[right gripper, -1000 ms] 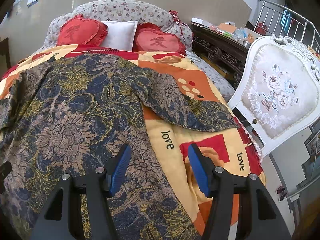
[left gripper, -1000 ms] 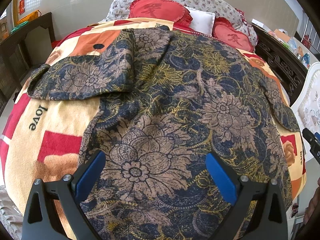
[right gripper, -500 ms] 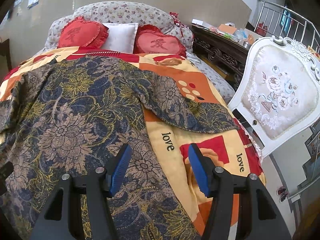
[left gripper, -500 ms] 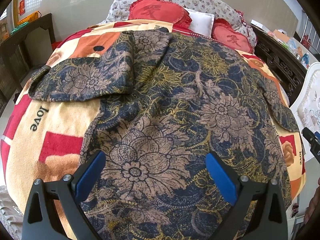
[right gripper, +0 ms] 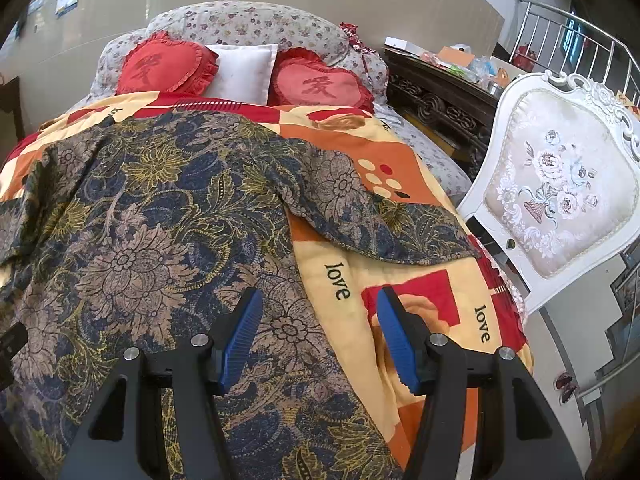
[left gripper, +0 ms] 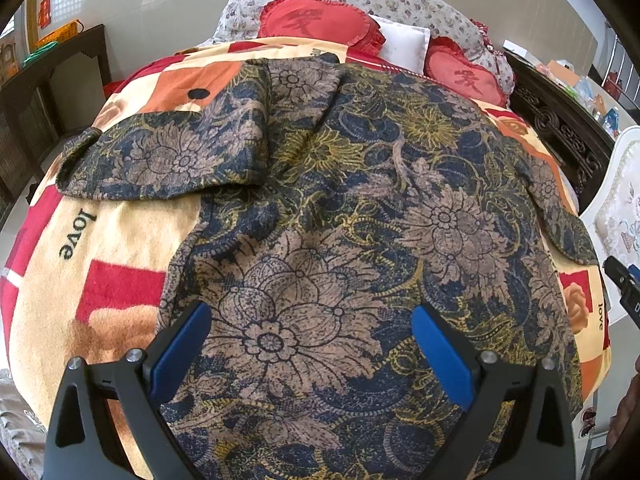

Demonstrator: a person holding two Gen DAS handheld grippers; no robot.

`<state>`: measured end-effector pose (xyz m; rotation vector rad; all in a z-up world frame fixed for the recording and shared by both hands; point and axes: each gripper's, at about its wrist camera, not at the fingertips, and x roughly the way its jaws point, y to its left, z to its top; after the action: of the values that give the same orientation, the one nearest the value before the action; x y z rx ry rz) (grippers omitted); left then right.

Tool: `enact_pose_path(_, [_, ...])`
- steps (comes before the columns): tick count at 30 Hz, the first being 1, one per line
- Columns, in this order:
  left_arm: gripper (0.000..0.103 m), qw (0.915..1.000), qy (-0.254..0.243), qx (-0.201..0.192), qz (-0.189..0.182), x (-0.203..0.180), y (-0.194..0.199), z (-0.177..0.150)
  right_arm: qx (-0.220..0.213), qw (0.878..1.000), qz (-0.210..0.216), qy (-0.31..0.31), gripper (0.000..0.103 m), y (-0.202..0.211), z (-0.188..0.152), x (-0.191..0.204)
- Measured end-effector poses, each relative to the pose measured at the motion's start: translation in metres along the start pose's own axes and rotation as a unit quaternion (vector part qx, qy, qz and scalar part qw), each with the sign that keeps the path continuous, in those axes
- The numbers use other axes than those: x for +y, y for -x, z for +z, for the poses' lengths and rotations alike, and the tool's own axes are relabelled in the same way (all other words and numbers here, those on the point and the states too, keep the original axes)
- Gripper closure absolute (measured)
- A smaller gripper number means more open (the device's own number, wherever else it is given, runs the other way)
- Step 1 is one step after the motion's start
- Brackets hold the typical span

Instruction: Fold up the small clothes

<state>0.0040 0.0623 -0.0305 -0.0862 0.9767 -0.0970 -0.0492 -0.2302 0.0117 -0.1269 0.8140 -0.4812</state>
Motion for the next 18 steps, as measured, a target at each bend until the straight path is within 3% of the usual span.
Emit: enact_pose_path(18, [0.001, 1.0000, 0.000, 0.001, 0.000, 0.0011, -0.0015, -0.0008, 0.002, 1.000, 0.002, 0.000, 0.025, -0.0011, -0.0012, 0.0010])
